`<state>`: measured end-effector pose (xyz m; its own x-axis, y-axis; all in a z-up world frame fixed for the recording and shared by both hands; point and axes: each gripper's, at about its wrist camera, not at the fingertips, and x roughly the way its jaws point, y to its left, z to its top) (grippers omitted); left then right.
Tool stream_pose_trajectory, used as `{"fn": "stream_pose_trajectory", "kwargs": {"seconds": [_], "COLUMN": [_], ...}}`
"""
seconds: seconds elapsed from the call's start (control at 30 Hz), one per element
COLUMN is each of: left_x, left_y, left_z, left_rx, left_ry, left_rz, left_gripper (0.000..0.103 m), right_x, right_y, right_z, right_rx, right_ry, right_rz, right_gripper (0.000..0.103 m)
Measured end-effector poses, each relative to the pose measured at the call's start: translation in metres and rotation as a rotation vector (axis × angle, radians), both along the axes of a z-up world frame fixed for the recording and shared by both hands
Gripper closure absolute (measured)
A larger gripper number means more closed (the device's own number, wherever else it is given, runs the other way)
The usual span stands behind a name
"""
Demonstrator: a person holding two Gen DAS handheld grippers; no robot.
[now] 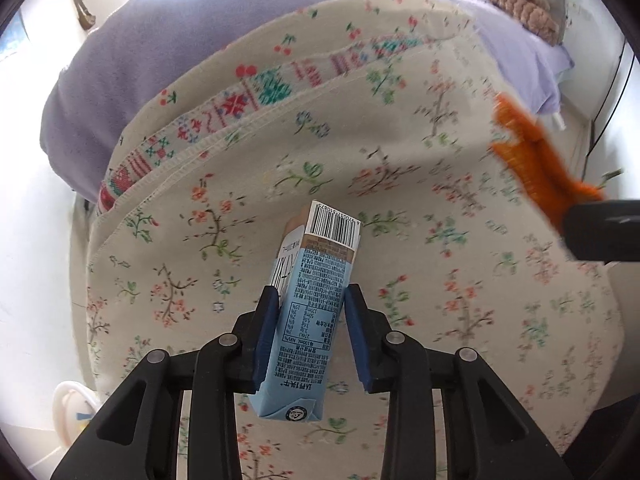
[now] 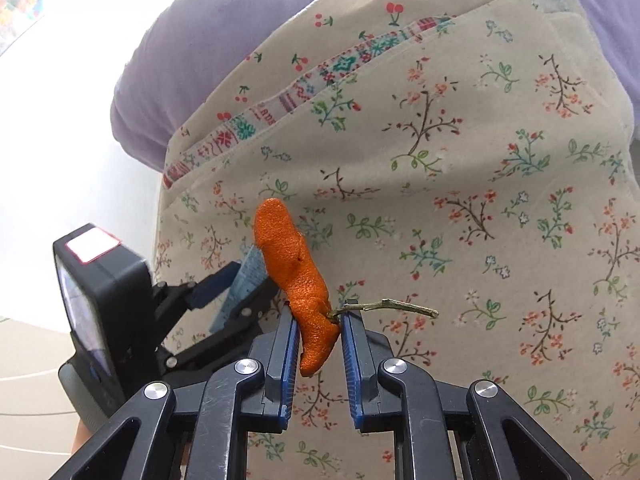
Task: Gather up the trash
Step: 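Grasp the orange peel with right gripper while left gripper grasps light blue carton, then carry carton and orange peel over the bucket and open both grippers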
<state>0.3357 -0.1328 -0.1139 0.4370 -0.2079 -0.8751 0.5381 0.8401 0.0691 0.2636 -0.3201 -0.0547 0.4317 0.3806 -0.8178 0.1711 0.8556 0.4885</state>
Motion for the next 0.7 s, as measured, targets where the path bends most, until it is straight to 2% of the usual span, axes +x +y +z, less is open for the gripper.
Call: {"fn": "stream_pose_trajectory", "kwargs": {"seconds": [0.2,0.43,0.57,0.7], "left_x": [-0.004,-0.035,-0.045,-0.053], "left_y": [0.019,0.053,0.080,0.111], "left_z": [0.029,0.062,0.081,0.086], "left_rx": [-0.165,-0.342,-0.413,-0.478], "left_ry": [0.057,0.115,0.117,0.120], "left_rz": [0.033,0.089,0.123,0.170], "left_gripper": [0.067,0.068,0.068,0.068], "right_x": [-0.001,0.002,0.003,0.008], "right_y": [-0.001,-0.006,-0.003,0.007], "right_z": [0.003,0.003,0.001,-0.004], "right_rx": [-0.003,0.006,-0.007,-0.002], "right_ry": [-0.008,-0.014,-0.009,0.005], "right_rz": [-0.004,-0.009,-0.004,0.002], "right_gripper": [0.084,0.084,0.084,0.084]}}
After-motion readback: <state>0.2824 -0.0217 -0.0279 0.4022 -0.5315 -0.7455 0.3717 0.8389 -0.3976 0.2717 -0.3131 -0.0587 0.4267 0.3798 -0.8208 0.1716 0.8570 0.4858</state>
